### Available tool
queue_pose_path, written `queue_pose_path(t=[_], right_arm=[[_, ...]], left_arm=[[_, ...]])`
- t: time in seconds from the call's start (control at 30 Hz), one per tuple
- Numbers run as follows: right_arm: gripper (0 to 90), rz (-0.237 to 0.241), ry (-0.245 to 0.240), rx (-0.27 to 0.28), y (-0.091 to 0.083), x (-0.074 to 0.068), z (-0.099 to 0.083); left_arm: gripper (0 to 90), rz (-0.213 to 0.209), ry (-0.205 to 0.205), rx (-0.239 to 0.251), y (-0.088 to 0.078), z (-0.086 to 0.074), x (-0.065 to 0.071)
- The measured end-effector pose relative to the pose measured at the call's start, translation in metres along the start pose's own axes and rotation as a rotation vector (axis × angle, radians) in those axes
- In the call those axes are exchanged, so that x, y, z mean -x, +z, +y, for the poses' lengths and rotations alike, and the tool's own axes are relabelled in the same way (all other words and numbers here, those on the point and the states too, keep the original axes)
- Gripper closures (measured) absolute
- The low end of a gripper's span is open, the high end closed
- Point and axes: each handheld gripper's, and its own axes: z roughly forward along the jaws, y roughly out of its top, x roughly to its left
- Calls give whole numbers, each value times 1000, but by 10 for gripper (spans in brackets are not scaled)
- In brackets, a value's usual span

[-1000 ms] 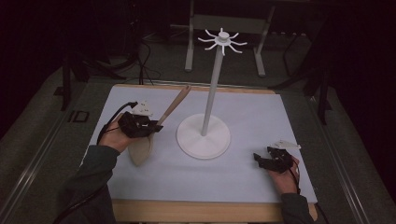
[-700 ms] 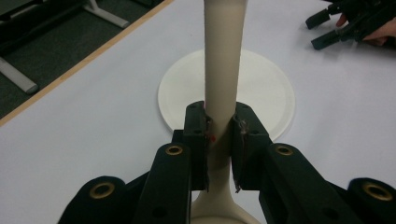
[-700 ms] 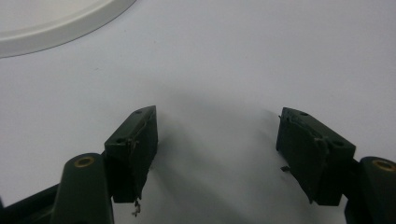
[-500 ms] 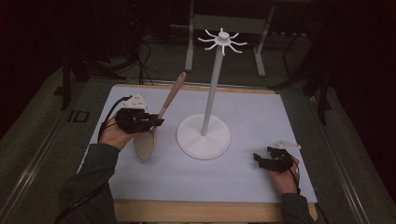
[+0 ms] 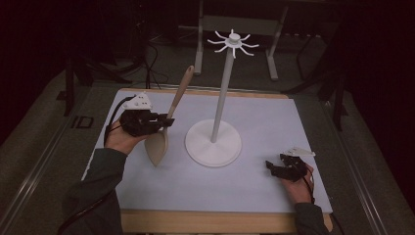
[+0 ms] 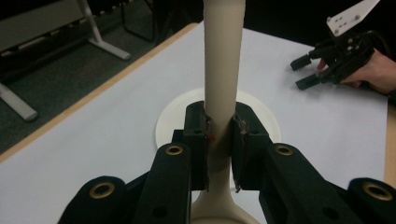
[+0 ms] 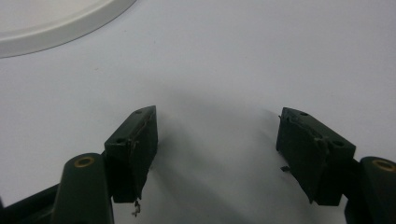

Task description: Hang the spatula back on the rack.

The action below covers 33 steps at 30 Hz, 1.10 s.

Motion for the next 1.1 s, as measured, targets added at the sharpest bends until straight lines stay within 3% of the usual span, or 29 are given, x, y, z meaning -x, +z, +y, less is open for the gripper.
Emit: queue_pose_path(t=[0.23, 1.1], right_arm=[[292, 0, -1, -1, 0, 0, 0], [292, 1, -1, -2, 0, 0, 0]], left_arm=[[784, 16, 7, 29, -2, 5, 3], [784, 19, 26, 65, -2, 29, 19]])
